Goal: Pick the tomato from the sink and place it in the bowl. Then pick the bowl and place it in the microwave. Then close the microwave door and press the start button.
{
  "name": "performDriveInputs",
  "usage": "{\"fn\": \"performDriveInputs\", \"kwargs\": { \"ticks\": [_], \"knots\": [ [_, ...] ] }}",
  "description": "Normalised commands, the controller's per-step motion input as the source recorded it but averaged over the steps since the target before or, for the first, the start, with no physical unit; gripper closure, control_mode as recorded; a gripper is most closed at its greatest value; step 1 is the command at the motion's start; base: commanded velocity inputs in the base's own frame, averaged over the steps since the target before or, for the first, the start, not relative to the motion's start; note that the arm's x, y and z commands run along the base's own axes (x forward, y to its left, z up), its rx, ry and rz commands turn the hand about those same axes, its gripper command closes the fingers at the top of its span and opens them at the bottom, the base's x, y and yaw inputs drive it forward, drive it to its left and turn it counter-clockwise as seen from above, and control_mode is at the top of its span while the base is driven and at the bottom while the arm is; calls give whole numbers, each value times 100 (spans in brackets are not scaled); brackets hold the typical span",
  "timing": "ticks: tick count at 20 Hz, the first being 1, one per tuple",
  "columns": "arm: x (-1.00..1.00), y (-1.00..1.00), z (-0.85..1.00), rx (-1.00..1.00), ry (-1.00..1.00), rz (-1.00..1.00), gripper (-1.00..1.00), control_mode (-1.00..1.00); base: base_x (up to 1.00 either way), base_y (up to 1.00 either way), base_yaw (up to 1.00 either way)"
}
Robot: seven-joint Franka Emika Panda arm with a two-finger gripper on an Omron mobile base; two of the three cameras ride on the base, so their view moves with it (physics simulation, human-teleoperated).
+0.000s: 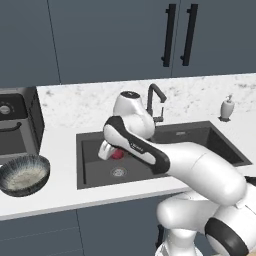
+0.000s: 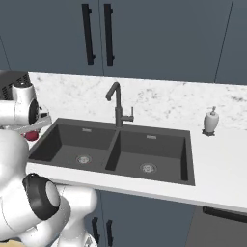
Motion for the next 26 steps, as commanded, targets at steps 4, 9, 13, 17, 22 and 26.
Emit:
{"fn": "performDriveInputs", "kwargs": {
  "ticks": [4, 9, 13, 17, 22, 26],
  "knots": [
    [0, 100, 3, 14, 1, 30, 100, -100, 0, 0, 0],
    [0, 100, 21, 7, 0, 24, 100, -100, 0, 0, 0],
    [2, 100, 47, 0, 0, 13, 100, -100, 0, 0, 0],
    [41, 100, 3, -4, 4, 0, 100, -100, 0, 0, 0],
    [50, 84, -23, -7, 0, -5, 100, -100, 0, 0, 0],
    [60, 56, -67, -7, 0, -9, 100, -100, 0, 0, 0]
  ]
}}
